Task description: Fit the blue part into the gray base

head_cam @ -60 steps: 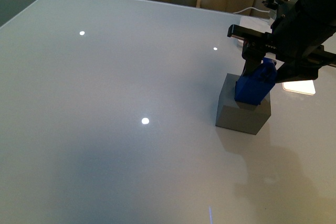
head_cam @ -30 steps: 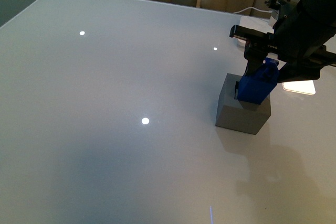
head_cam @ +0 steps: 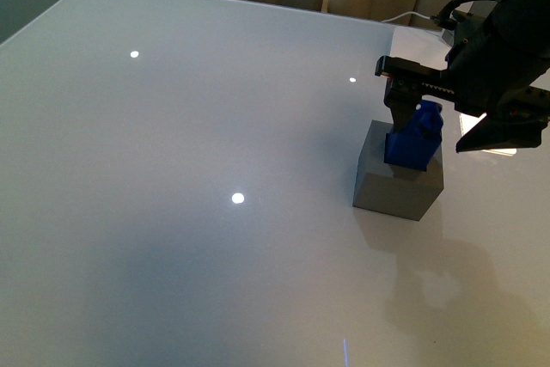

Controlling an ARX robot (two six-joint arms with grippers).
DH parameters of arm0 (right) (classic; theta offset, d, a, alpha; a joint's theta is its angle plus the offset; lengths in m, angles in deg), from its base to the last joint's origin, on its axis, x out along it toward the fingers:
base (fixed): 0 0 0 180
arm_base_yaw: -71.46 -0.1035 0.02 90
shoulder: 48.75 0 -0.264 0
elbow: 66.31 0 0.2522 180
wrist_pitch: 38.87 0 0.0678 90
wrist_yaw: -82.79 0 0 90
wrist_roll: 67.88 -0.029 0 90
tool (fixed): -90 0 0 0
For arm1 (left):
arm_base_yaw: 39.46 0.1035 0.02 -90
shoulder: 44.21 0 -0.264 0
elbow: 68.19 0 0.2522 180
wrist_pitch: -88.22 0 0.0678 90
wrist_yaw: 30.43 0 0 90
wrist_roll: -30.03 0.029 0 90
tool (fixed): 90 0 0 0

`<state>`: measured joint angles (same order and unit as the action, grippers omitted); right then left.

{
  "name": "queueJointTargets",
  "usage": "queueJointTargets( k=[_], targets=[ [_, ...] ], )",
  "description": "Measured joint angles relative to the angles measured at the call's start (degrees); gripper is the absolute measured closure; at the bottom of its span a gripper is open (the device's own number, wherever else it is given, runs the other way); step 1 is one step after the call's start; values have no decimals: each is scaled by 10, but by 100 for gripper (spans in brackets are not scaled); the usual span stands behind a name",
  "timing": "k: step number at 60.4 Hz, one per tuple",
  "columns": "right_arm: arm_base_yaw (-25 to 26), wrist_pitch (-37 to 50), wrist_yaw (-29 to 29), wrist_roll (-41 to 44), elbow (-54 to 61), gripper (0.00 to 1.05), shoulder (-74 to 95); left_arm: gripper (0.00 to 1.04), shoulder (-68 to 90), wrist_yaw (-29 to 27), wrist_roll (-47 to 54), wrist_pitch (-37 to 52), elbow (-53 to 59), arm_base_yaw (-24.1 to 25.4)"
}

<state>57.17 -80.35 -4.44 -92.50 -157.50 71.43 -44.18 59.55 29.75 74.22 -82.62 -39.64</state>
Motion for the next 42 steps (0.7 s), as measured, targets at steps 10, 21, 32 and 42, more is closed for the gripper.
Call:
queueJointTargets(
  k=[10,21,32,42],
  targets=[
    [5,9,-6,0,3,9,-3,7,0,0,0,0,0,0],
    [12,54,-14,2,53,9,-56,7,0,0,0,0,0,0],
    [12,161,35,27,148,9,-187,7,0,0,0,0,0,0],
    [8,328,89,86,240,15,-272,7,0,0,0,0,0,0]
  ],
)
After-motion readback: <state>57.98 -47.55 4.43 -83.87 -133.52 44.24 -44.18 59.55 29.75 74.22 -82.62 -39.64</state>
